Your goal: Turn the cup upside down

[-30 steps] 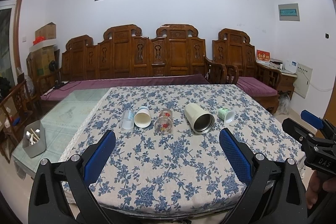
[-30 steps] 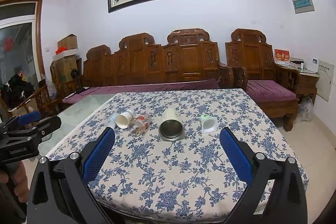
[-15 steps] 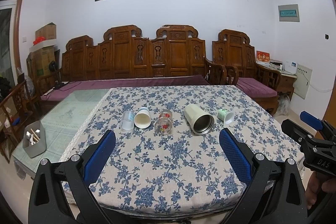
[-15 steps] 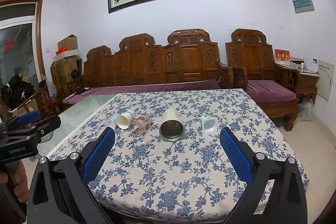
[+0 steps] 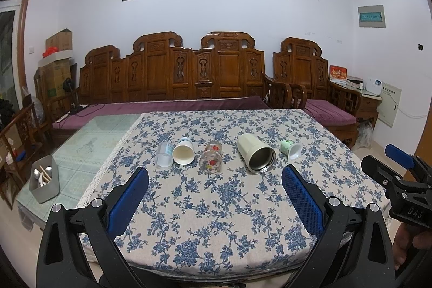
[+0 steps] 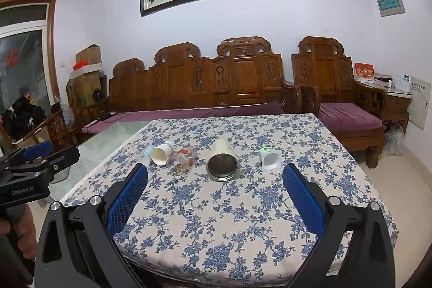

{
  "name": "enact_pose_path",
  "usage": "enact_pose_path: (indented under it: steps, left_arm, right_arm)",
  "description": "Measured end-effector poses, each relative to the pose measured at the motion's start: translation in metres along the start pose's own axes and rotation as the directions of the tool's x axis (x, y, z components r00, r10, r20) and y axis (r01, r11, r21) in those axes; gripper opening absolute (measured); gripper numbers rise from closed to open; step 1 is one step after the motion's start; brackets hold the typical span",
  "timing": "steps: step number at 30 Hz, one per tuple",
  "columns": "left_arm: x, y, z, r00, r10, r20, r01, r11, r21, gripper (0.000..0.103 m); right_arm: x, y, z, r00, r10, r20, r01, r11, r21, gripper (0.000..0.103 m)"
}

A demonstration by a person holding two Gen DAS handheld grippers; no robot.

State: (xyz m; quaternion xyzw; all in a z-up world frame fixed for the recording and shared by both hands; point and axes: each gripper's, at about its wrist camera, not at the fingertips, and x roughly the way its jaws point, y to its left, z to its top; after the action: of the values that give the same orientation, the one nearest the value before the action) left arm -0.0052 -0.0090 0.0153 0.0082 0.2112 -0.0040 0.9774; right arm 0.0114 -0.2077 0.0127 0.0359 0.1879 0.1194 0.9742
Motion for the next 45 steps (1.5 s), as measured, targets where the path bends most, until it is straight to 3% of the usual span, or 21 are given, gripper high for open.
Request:
enact_pose_path:
  steps: [14,26,29,42,45]
  left_arm:
    - [0.025,0.018,-0.005,0.999,0.023,-0.05,-0.023,1.0,-0.017,0.095]
    - [0.091,0.059,0.005,0.985,0.057,-0.164,-0.061,0.998,-0.018,0.095]
    - [0.108,0.071,0.01,0.98,0.037,-0.195,-0.045,0.998,-0.035,0.095]
    - [0.214,0.123,0.017,0.929,0.012,-0.37,-0.032,0.998,-0.047,0.095]
    - [0.239,0.133,0.015,0.912,-0.006,-0.41,-0.019,0.998,-0.057,0.087]
  right_arm:
    - [0.034,-0.002,-0.011,0.997,0.036,-0.064,-0.036,0.999,0.002,0.101]
    - [0.121,0.01,-0.01,0.981,0.106,-0.162,-0.112,0.993,-0.027,0.101]
    - [0.147,0.017,-0.007,0.973,0.13,-0.191,-0.14,0.989,-0.041,0.101]
    - [0.259,0.057,-0.007,0.933,0.218,-0.286,-0.252,0.964,-0.088,0.094]
    - [0.283,0.064,-0.01,0.92,0.238,-0.311,-0.275,0.958,-0.079,0.091]
